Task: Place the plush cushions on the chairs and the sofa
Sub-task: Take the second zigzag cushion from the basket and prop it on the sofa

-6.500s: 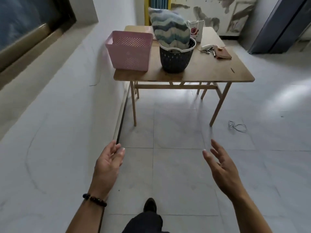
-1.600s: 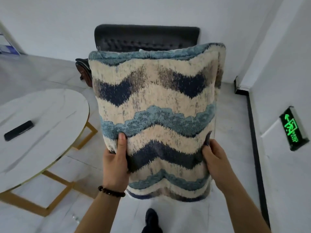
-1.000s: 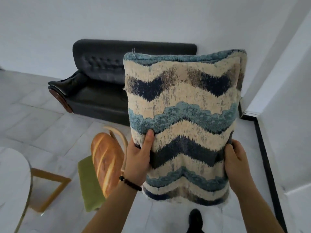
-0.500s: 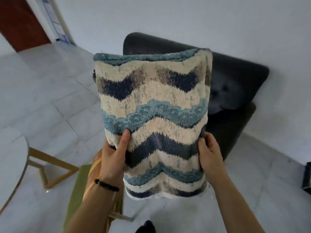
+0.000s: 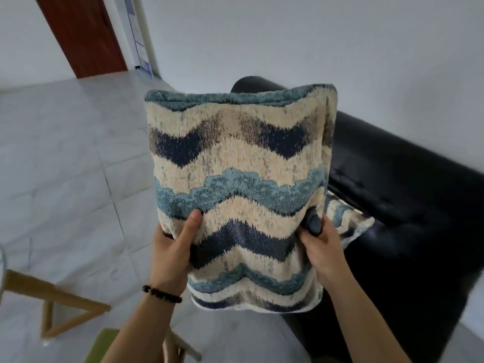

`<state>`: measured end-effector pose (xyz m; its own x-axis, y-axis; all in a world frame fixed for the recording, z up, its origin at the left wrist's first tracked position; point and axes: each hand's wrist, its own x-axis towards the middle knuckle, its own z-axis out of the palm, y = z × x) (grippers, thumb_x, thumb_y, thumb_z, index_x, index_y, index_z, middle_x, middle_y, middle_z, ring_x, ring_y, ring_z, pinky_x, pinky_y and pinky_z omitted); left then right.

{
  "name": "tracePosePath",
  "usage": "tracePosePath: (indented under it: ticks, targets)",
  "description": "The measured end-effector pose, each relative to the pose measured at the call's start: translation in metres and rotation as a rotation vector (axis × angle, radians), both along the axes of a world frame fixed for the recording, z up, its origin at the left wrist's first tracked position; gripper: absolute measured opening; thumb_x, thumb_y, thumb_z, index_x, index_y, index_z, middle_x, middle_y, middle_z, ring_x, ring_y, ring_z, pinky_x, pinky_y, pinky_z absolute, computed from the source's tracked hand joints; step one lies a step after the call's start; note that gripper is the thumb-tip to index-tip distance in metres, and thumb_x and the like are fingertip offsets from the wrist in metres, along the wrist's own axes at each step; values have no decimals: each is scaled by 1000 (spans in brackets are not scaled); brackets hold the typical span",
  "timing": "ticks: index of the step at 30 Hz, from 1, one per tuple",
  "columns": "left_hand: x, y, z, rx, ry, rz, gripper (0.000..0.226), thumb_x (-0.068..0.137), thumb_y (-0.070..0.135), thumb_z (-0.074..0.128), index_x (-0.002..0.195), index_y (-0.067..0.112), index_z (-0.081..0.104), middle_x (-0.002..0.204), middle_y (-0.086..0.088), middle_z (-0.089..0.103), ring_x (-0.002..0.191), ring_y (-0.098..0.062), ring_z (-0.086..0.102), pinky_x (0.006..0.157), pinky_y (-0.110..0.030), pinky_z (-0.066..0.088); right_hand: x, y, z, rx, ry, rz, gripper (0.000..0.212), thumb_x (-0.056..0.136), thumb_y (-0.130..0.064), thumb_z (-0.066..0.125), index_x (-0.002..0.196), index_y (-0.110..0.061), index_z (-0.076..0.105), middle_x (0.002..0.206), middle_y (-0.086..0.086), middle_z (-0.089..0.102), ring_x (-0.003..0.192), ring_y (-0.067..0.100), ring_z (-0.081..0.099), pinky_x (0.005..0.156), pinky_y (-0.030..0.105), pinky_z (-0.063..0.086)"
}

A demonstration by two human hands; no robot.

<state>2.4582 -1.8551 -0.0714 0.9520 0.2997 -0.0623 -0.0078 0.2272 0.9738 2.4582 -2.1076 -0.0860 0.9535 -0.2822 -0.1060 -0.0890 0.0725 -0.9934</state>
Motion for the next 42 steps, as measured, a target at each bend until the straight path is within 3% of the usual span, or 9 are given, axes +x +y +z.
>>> tracePosePath:
  ticks: [5,11,14,18,25,28,32,36,42]
  targets:
    - [128,-10,-10,54,-22,-37,39,75,39,75,111,25,69,108,1,77,105,-21,72,92,-46,56,118,-6,-13,46,-30,-60,37,95,3,63,115,-28,65,102,-13,78,97,8,73,84,32,58]
    - [315,-15,-39,198,53,-42,52,78,49,71,122,24,62,115,3,73,111,-23,69,85,-36,58,294,-7,-43,57,-93,-78,47,93,4,65,109,-40,68,109,-12,77,105,12,71,91,36,56]
    - [392,-13,-31,343,91,-20,81,76,53,69,147,27,40,146,1,53,133,-21,53,105,-44,49,374,-2,-42,17,-103,-54,32,91,2,69,100,-28,68,97,-11,76,95,9,70,86,29,57]
    - [471,-7,-13,787,-93,7,99,77,59,67,157,34,16,164,1,18,149,-17,24,117,-54,34,453,18,-33,-102,-113,55,36,87,9,70,71,-12,46,58,-16,51,57,-4,44,60,11,40]
    - [626,0,-54,1847,-741,-333,93,81,68,64,156,34,22,166,-20,8,154,-41,-2,115,-74,4,562,34,-74,-402,-62,112,33,80,6,72,86,-26,69,86,-14,71,79,2,65,71,20,51]
    - [703,-1,-89,1753,-844,-421,71,72,47,82,133,27,52,132,-8,57,133,-31,39,111,-70,20,613,36,-100,-474,-19,100,39,82,1,71,81,-37,61,86,-11,72,77,2,64,69,32,50]
    - [798,-5,-141,1454,-839,-526,35,67,24,80,97,22,62,85,0,62,88,-20,43,86,-39,29,683,38,-121,-540,236,16,29,80,-23,81,92,-40,60,91,-21,70,83,-5,64,70,23,47]
    - [883,5,-175,1247,-735,-698,19,75,32,59,92,27,54,85,5,61,87,-18,45,84,-38,28,717,29,-149,-988,706,189,88,75,-74,67,149,-43,32,146,-14,42,139,15,40,117,41,31]
    - [987,13,-172,1317,-727,-869,26,74,41,57,87,20,64,82,4,61,84,-19,45,80,-38,26,761,57,-181,-1087,795,-65,61,84,-48,73,137,-27,52,126,1,55,126,29,50,106,43,33]
